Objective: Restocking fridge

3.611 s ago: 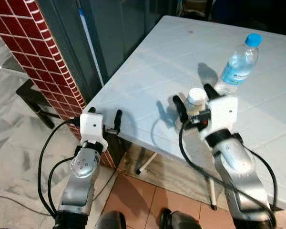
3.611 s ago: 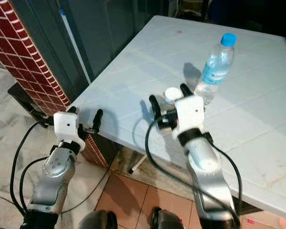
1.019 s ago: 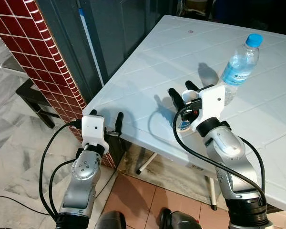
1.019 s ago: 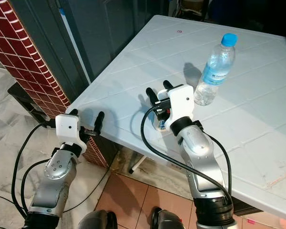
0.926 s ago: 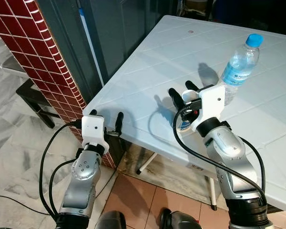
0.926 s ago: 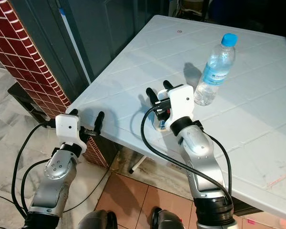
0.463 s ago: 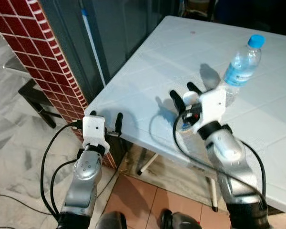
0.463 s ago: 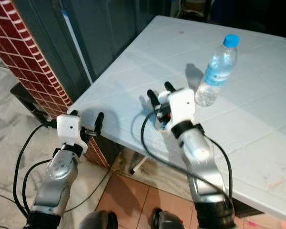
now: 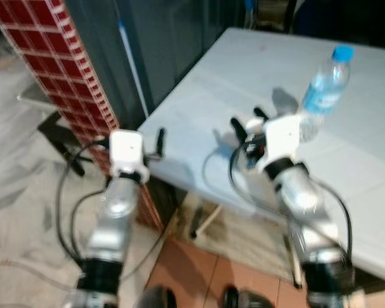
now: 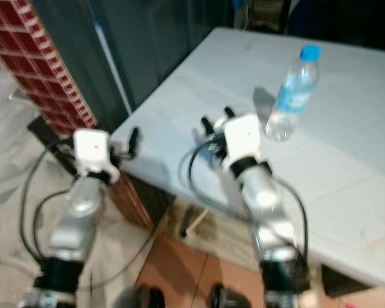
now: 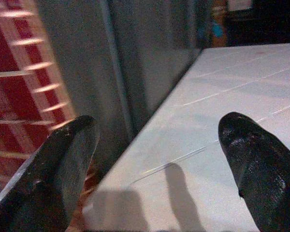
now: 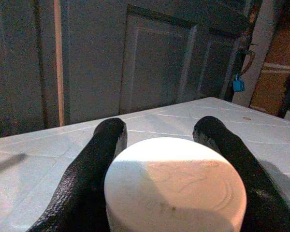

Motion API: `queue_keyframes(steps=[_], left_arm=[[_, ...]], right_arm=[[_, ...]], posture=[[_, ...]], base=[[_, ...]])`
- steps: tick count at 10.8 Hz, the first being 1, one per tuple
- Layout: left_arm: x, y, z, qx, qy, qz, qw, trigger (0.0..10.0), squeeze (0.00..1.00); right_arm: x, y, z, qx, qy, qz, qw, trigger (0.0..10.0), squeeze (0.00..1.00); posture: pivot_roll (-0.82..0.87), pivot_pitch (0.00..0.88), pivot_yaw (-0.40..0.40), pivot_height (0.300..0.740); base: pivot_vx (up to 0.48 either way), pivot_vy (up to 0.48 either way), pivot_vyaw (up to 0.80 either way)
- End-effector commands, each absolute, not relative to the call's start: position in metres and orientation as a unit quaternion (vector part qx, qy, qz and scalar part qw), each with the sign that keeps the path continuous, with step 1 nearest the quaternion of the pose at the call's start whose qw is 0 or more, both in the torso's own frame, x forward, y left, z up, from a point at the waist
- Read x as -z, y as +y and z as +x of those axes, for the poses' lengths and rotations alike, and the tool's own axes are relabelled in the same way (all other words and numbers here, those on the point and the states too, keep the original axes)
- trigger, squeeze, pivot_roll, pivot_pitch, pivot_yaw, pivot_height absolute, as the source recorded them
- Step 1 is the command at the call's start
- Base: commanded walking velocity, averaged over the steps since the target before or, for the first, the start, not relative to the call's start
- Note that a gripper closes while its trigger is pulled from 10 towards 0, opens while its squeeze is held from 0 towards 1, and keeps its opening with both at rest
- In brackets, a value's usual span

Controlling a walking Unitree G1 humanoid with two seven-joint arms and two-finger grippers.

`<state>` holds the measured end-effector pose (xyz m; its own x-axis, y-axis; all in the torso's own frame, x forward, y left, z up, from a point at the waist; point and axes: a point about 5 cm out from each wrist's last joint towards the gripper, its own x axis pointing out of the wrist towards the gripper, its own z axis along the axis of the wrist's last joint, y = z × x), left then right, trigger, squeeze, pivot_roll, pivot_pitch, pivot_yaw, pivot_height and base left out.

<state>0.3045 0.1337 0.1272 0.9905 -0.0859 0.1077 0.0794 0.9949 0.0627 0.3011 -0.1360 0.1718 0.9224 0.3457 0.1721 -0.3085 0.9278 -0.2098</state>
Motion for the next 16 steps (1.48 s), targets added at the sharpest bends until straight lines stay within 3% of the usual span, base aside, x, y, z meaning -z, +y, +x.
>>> queue_keyframes(steps=[1,2,4,5,6,7,9,11,14,16], left_arm=[[-0.129,0.14,0.304,0.027,-0.056,0.035,0.997,10.0,0.0],[-0.13,0.143,0.3,0.019,-0.058,0.037,0.997,10.0,0.0],[-0.123,0.146,0.298,0.01,-0.047,0.037,0.998,10.0,0.0],[-0.123,0.146,0.297,0.012,-0.046,0.038,0.998,10.0,0.0],[-0.119,0.15,0.292,0.014,-0.037,0.041,0.998,10.0,0.0],[-0.109,0.15,0.285,0.018,-0.02,0.043,0.999,10.0,0.0],[-0.094,0.145,0.271,0.021,-0.001,0.038,0.999,10.0,0.0],[-0.085,0.149,0.263,0.009,0.013,0.034,0.999,10.0,0.0],[-0.076,0.145,0.258,0.028,0.028,0.04,0.998,10.0,0.0],[-0.075,0.145,0.255,0.007,0.029,0.034,0.999,10.0,0.0]], right_arm=[[-0.156,-0.149,0.301,-0.178,-0.061,-0.102,0.977,10.0,0.0],[-0.151,-0.166,0.299,-0.173,-0.041,-0.12,0.977,10.0,0.0],[-0.141,-0.174,0.303,-0.165,-0.027,-0.159,0.973,10.0,0.0],[-0.142,-0.172,0.305,-0.185,-0.03,-0.137,0.973,10.0,0.0],[-0.143,-0.172,0.308,-0.136,-0.04,-0.134,0.981,10.0,0.0],[-0.135,-0.161,0.298,-0.21,-0.032,-0.125,0.969,10.0,0.0],[-0.113,-0.153,0.286,-0.145,-0.012,-0.049,0.988,10.0,0.0],[-0.097,-0.145,0.277,-0.061,0.01,-0.037,0.997,10.0,0.0],[-0.095,-0.139,0.275,-0.085,0.006,-0.031,0.996,10.0,0.0],[-0.096,-0.138,0.269,-0.099,-0.006,-0.047,0.994,10.0,0.0]], posture=[[-0.02,0.0,0.087,0.74],[-0.02,0.002,0.086,0.74],[-0.02,0.0,0.082,0.74],[-0.02,0.001,0.081,0.74],[-0.01,0.009,0.081,0.74],[-0.01,0.0,0.074,0.74],[0.0,0.0,0.055,0.74],[0.0,0.0,0.051,0.74],[0.01,0.0,0.056,0.74],[0.02,0.0,0.046,0.74]], base=[[-0.259,0.0,0.0],[-0.255,0.0,0.0],[-0.262,0.0,0.0],[-0.255,0.0,0.0],[-0.262,0.0,0.0],[-0.27,0.0,0.0],[-0.27,0.0,0.0],[-0.309,0.0,0.0],[-0.317,0.0,0.0],[0.0,0.0,0.8]])
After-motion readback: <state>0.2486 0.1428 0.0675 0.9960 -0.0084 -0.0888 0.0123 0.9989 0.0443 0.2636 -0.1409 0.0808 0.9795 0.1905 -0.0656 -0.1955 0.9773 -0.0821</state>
